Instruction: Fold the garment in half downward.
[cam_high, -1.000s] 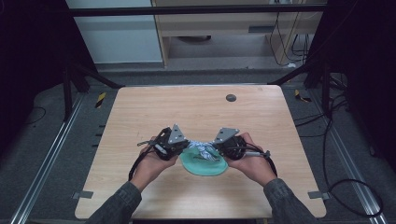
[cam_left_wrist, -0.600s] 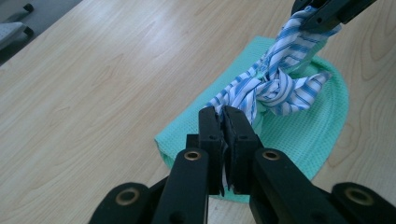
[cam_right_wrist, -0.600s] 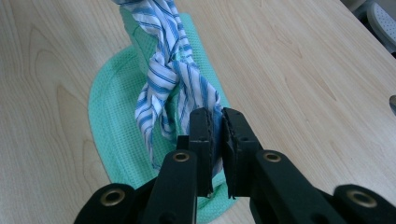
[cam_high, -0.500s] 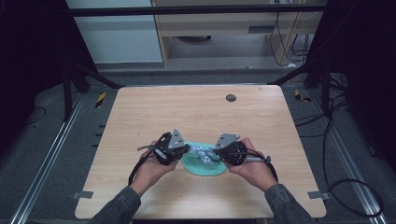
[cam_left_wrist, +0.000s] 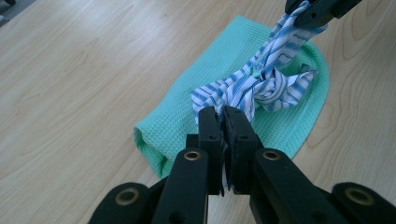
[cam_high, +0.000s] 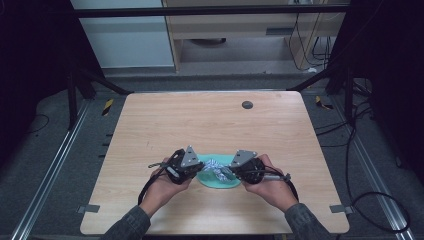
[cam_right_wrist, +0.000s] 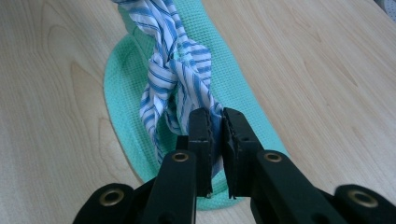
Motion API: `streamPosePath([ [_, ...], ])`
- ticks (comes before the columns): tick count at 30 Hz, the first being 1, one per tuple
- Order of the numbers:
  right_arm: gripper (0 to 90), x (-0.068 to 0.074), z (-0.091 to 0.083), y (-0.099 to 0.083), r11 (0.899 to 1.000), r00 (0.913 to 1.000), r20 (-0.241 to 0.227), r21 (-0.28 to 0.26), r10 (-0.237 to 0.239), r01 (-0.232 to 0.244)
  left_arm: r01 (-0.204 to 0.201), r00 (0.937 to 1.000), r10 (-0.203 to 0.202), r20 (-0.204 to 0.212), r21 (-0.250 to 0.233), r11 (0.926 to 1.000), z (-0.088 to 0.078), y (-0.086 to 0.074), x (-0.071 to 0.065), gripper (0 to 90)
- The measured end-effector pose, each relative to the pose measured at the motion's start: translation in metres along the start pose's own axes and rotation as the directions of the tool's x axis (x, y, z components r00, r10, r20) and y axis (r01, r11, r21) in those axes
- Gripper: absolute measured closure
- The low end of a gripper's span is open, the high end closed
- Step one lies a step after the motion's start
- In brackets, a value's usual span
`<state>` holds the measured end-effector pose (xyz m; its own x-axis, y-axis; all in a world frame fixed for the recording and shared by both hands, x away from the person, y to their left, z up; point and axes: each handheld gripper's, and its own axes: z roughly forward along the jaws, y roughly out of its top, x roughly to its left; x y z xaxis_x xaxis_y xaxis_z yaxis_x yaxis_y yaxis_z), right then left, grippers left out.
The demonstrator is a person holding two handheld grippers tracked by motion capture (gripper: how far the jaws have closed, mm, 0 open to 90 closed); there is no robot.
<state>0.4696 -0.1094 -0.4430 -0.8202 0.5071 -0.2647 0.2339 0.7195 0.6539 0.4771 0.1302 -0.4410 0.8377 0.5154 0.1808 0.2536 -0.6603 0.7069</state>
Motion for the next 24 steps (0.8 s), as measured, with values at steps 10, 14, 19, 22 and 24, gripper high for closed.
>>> streamPosePath([
  [10,82.0,0.008,0.002,-0.006,1.0,0.9999,-0.009,-0.002,0.005,-0.006,0.004,0.9999,-0.004,0.017,0.008,1.0,0.002,-0.008,-0.005,86.5],
  [14,82.0,0.012,0.002,-0.009,1.0,0.9999,-0.01,-0.001,0.009,-0.009,0.004,0.9997,-0.004,0.022,0.007,1.0,0.003,-0.011,-0.007,86.3],
  [19,81.8,0.016,0.002,-0.011,1.0,0.9999,-0.013,0.001,0.003,-0.003,-0.001,0.9996,0.001,0.029,0.007,1.0,0.002,-0.015,-0.011,86.1],
  [22,81.6,0.018,0.001,-0.012,1.0,0.9999,-0.016,0.002,-0.002,0.003,-0.007,0.9995,0.007,0.031,0.007,0.9999,0.002,-0.017,-0.012,86.0],
  [24,81.3,0.019,0.001,-0.013,1.0,0.9998,-0.018,0.003,-0.006,0.006,-0.008,0.9995,0.008,0.032,0.006,0.9999,0.002,-0.019,-0.013,85.9],
])
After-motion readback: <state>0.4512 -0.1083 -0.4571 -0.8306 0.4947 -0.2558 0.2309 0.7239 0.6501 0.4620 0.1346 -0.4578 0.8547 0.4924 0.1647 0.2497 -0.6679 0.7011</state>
